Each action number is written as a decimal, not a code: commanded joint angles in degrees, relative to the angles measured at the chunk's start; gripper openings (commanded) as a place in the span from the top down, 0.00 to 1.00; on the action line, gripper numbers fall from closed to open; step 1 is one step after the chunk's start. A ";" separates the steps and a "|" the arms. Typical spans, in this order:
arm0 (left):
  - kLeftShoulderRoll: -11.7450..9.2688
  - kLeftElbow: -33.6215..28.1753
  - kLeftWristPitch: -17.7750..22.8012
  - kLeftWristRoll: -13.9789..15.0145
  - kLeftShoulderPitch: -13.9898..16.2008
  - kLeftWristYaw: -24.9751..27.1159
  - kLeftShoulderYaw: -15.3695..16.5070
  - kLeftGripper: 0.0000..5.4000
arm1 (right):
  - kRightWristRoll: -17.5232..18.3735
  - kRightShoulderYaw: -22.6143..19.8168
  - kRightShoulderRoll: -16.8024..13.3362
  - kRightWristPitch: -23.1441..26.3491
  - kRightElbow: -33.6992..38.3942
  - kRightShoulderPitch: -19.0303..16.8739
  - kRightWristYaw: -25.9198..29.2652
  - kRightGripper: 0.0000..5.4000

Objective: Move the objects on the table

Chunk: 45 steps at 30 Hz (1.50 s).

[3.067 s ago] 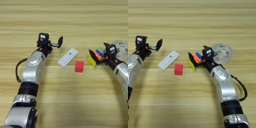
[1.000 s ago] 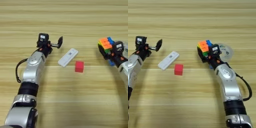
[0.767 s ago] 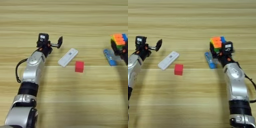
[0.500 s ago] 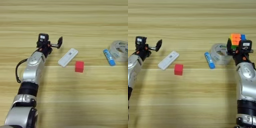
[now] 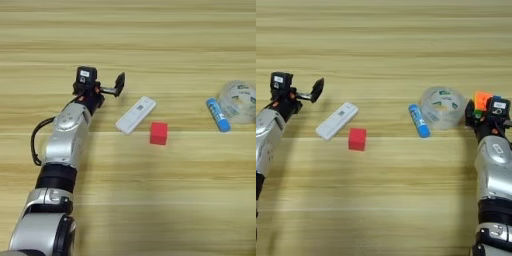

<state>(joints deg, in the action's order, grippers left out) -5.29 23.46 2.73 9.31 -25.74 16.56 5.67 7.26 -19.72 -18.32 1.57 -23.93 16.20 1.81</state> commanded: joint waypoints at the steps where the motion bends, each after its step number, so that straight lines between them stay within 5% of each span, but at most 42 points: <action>1: -0.28 0.54 -0.24 0.41 -0.95 0.16 0.14 0.00 | -0.05 0.14 -0.51 -1.32 -4.89 2.31 -0.01 0.38; 11: -0.62 0.86 -0.15 0.51 -1.25 0.62 0.46 0.00 | -0.37 -0.04 -1.83 -4.67 -18.24 6.00 -0.48 0.38; 20: -0.72 0.44 0.06 0.51 -1.05 0.70 0.55 0.00 | -0.32 0.55 -2.14 -6.73 -21.66 7.05 -0.30 0.38; 37: -0.32 -0.13 0.04 0.39 -0.52 0.42 0.32 0.00 | 0.28 0.68 -1.67 -5.71 -11.89 4.15 -1.37 0.01; 45: -0.24 -0.43 0.05 0.35 -0.36 0.34 0.25 0.00 | 0.61 0.27 -0.80 -5.64 -0.69 1.21 -2.67 0.01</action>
<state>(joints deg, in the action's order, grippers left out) -5.55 23.57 2.71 9.36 -26.03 16.97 6.16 7.61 -19.41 -19.84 -4.94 -28.51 18.92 -0.43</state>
